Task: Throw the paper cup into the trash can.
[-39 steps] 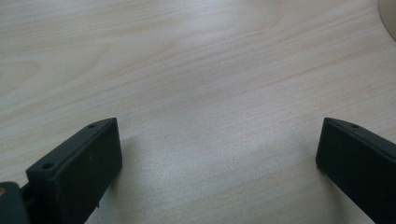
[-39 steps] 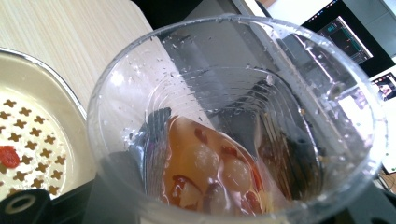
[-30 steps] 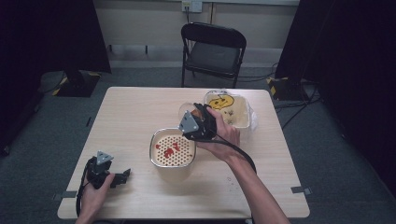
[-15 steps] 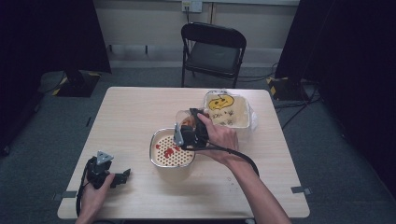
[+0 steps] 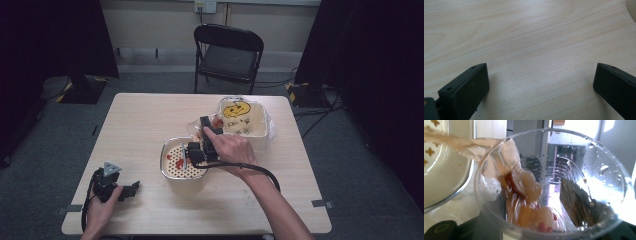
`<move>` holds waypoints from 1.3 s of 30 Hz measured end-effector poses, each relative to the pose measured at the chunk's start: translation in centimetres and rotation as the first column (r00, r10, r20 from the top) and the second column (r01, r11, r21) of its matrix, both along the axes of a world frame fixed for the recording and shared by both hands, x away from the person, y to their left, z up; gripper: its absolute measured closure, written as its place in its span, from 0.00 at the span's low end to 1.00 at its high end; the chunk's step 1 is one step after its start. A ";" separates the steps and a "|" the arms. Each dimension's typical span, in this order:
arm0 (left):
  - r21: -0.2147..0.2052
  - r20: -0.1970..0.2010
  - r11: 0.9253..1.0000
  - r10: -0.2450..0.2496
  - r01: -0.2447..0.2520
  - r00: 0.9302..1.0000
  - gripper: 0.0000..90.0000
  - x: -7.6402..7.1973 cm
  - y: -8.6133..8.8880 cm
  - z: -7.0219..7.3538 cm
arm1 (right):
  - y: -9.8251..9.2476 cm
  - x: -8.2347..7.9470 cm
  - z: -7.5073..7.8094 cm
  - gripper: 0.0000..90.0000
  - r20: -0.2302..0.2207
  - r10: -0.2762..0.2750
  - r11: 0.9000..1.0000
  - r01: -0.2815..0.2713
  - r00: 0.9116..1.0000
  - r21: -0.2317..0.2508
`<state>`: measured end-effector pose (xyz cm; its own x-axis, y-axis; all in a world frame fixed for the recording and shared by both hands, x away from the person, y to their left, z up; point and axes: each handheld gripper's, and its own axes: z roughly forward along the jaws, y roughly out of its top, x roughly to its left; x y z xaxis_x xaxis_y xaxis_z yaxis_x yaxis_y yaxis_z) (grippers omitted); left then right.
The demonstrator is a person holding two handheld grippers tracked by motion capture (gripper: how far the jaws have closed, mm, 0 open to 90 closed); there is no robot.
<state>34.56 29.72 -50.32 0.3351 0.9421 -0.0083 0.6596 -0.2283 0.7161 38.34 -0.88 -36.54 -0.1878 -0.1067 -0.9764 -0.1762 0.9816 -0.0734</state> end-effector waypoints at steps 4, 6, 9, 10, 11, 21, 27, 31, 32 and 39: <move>-0.001 0.000 1.000 0.000 0.000 1.000 0.00 0.0 0.0 0.0 | 0.2 -0.1 -0.3 0.55 0.055 0.019 0.997 -0.015 0.998 -0.073; -0.001 0.000 1.000 0.000 0.000 1.000 0.00 0.0 0.0 0.0 | 0.3 -0.1 -0.6 0.55 0.096 0.032 0.992 -0.020 0.995 -0.123; 0.000 0.000 1.000 0.000 0.000 1.000 0.00 0.0 0.0 0.0 | 0.4 -0.3 -0.7 0.55 0.119 0.039 0.988 -0.021 0.992 -0.153; 0.000 0.000 1.000 0.000 0.000 1.000 0.00 0.0 0.0 0.0 | 0.5 -0.3 -0.5 0.55 0.129 0.055 0.984 -0.032 0.990 -0.173; 0.000 0.000 1.000 0.000 0.000 1.000 0.00 0.0 0.0 0.0 | 0.5 -0.3 -0.4 0.55 0.138 0.056 0.984 -0.031 0.989 -0.177; 0.000 0.001 1.000 0.001 -0.001 1.000 0.00 0.0 0.0 0.0 | 0.8 -1.0 -0.7 0.55 0.217 0.083 0.953 -0.013 0.973 -0.304; 0.000 0.000 1.000 0.000 0.000 1.000 0.00 0.0 0.0 0.0 | 0.7 -1.1 -1.2 0.56 0.226 0.096 0.937 -0.011 0.969 -0.350; 0.000 0.000 1.000 0.000 0.000 1.000 0.00 0.0 0.0 0.0 | 0.8 -1.2 -1.0 0.56 0.238 0.101 0.930 -0.007 0.966 -0.368; 0.000 0.000 1.000 0.000 0.000 1.000 0.00 0.0 0.0 0.0 | 0.8 -1.2 -1.0 0.56 0.239 0.103 0.928 -0.007 0.966 -0.372; 0.001 0.000 1.000 -0.001 0.001 1.000 0.00 0.0 0.0 0.0 | 0.7 -1.3 -0.8 0.56 0.266 0.119 0.909 0.003 0.957 -0.416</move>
<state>34.56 29.73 -50.31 0.3363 0.9417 -0.0072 0.6596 -0.2301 0.7155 37.00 -0.13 -37.31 0.1044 -0.5084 -0.8547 -0.1445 0.8426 -0.5188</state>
